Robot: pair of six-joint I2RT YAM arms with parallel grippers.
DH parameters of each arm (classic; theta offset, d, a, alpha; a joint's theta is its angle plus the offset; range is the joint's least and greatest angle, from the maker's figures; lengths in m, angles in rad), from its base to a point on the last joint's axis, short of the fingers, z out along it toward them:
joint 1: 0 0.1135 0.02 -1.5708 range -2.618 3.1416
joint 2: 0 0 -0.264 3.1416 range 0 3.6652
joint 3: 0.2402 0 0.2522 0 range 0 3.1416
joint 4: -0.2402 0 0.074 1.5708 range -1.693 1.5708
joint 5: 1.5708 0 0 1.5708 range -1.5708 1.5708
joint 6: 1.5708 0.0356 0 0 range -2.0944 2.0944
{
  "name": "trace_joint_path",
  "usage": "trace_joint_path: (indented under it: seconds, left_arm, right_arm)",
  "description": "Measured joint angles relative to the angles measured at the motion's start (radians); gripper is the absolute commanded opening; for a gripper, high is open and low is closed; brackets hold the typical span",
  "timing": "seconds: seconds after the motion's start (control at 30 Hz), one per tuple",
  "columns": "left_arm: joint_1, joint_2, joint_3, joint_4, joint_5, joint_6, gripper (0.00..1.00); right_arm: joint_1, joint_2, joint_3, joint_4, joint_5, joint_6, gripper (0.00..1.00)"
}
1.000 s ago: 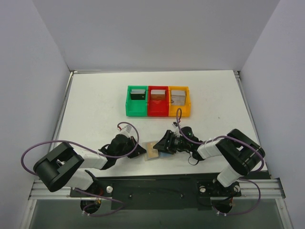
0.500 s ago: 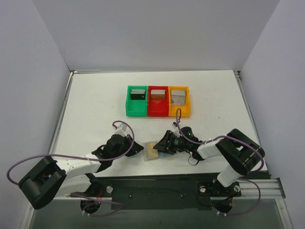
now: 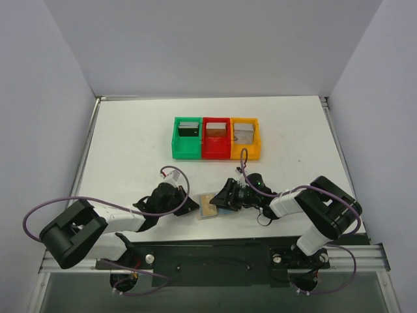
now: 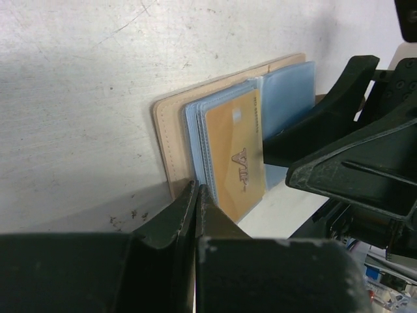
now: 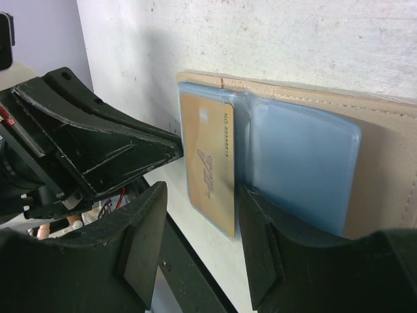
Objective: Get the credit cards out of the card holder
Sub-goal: Remove the credit card from the card holder.
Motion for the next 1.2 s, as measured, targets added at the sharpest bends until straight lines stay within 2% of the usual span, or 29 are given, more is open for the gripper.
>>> trace_joint_path:
  seconds: [0.5,0.7,0.97,1.07,1.2]
  left_arm:
    - [-0.004,-0.068,0.002,0.018,-0.001,-0.002,0.00]
    - [-0.005,-0.088,0.011,-0.042,-0.031,-0.010,0.00]
    - [-0.005,-0.196,0.011,-0.145,-0.117,-0.022,0.00]
    - [-0.005,-0.177,0.011,-0.106,-0.101,-0.021,0.00]
    - [-0.016,-0.069,0.023,-0.045,-0.056,-0.020,0.00]
  right_arm:
    - [0.000,0.000,0.000,-0.010,0.000,-0.003,0.43]
    - [0.000,0.000,0.000,-0.011,0.000,-0.005,0.43]
    - [0.000,-0.008,0.006,-0.033,0.000,-0.014,0.43]
    - [0.000,-0.008,0.006,-0.034,0.000,-0.016,0.43]
    - [0.000,-0.009,0.006,-0.036,0.000,-0.019,0.43]
